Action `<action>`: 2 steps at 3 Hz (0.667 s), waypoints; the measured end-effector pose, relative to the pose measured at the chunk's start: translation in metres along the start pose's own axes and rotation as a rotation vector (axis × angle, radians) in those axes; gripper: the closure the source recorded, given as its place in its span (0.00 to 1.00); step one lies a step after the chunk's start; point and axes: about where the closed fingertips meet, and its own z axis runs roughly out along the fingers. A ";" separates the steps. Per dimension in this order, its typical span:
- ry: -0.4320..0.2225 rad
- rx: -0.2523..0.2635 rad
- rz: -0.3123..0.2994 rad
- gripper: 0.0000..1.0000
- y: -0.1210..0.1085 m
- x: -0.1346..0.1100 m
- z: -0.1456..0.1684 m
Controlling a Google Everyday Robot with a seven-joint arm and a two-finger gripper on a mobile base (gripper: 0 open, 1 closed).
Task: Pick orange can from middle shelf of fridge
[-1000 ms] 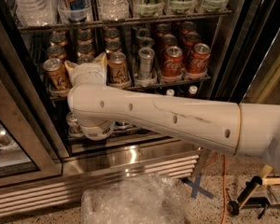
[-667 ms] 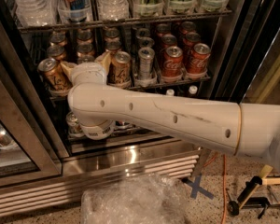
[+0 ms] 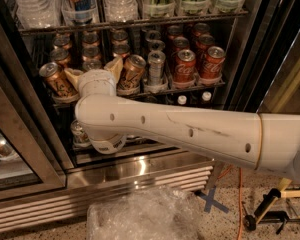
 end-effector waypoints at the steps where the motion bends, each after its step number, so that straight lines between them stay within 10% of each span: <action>1: -0.029 -0.003 0.007 0.00 -0.002 0.003 -0.007; 2: -0.029 -0.003 0.007 0.00 -0.002 0.003 -0.007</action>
Offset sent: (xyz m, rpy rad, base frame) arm -0.0100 -0.0053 -0.0025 0.0205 -0.0382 0.0081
